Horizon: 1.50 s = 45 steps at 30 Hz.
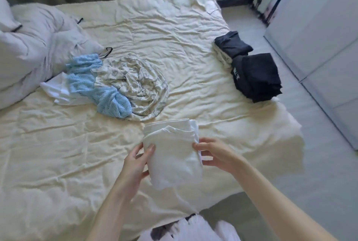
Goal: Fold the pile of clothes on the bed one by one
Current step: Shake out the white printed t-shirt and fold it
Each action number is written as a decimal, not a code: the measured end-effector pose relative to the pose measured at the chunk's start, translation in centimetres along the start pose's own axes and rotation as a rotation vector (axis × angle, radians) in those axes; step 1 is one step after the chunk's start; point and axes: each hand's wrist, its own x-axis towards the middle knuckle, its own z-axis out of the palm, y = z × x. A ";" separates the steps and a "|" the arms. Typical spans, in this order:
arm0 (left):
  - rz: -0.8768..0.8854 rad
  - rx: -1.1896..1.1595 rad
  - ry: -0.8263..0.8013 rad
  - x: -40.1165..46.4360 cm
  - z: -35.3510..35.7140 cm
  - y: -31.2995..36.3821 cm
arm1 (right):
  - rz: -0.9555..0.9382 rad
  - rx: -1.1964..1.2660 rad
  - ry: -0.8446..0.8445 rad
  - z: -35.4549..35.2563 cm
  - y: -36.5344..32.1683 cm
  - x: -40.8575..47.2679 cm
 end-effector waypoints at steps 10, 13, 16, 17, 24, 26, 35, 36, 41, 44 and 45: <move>0.025 0.190 -0.245 -0.5 14.3 1.4 | -0.069 0.229 0.256 -11.7 1.8 -8.1; 0.002 0.232 -0.280 0.4 19.0 1.0 | -0.052 0.279 0.277 -16.3 2.3 -8.2; -0.029 0.259 -0.277 2.4 24.8 0.7 | -0.031 0.298 0.288 -22.2 1.7 -6.9; -0.034 0.257 -0.270 3.5 27.1 0.7 | -0.023 0.299 0.285 -24.7 1.2 -6.2; -0.038 0.180 -0.087 10.1 43.6 1.9 | 0.018 0.249 0.272 -41.1 -5.4 -0.9; -0.052 0.156 -0.036 11.7 47.1 3.2 | 0.010 0.202 0.252 -44.6 -8.2 0.3; 0.002 0.022 0.054 22.6 52.8 12.6 | -0.100 0.068 0.224 -50.9 -24.5 10.6; 0.026 0.021 0.054 24.2 52.9 14.0 | -0.114 0.053 0.220 -51.1 -26.5 12.0; 0.133 0.025 0.031 32.7 53.1 20.6 | -0.171 -0.034 0.202 -51.5 -35.3 19.8; 0.187 0.040 0.020 38.8 53.1 22.8 | -0.208 -0.058 0.226 -51.4 -38.7 25.6; 0.200 0.051 0.019 40.7 53.2 23.1 | -0.217 -0.060 0.231 -51.4 -39.3 27.5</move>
